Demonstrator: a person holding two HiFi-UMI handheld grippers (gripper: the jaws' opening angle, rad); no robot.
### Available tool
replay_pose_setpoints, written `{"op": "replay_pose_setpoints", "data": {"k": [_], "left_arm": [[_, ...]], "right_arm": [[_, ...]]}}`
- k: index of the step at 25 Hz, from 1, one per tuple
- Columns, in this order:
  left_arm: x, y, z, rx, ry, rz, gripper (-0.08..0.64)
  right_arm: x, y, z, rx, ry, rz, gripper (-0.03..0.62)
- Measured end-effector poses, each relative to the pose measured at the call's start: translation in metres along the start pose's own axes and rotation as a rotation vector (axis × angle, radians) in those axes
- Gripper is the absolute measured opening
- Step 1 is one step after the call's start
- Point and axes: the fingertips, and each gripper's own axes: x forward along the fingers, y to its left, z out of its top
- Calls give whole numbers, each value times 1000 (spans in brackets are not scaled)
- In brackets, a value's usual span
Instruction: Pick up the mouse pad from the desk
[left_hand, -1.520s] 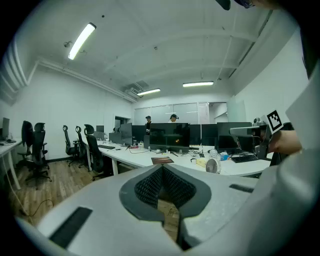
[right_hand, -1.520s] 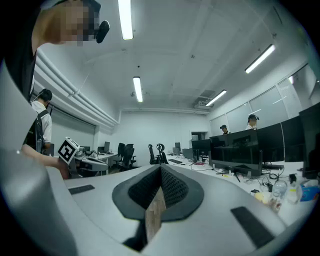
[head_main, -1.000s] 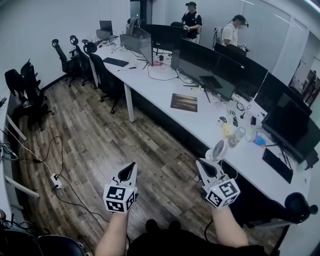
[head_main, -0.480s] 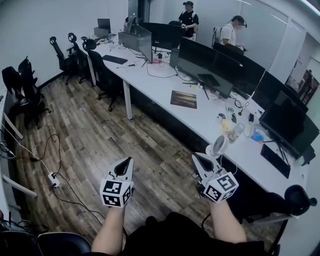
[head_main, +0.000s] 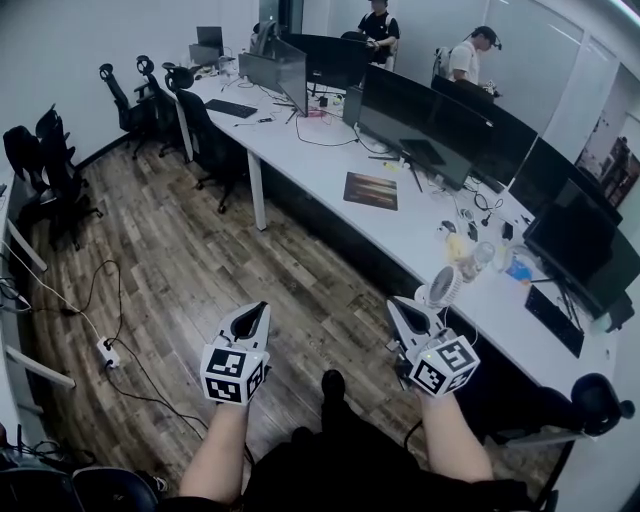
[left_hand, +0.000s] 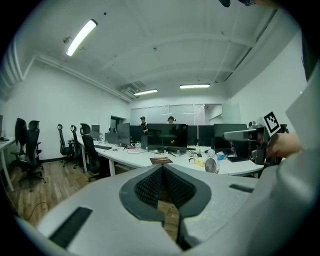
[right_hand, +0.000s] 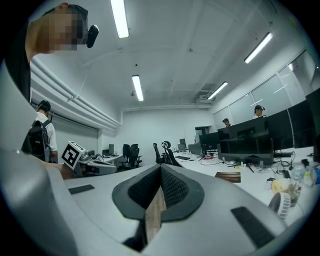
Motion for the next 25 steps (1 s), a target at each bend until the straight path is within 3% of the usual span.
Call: {"op": "replay_pose_setpoints", "data": {"k": [8,25], "left_arm": [[57,17,-1,-5,35,22,9],[280,35,20,-12,133,9,9]], "right_arm": [[38,-54,-12,21,12,10,5],[161,-234,-21,6,103,48,5]]}}
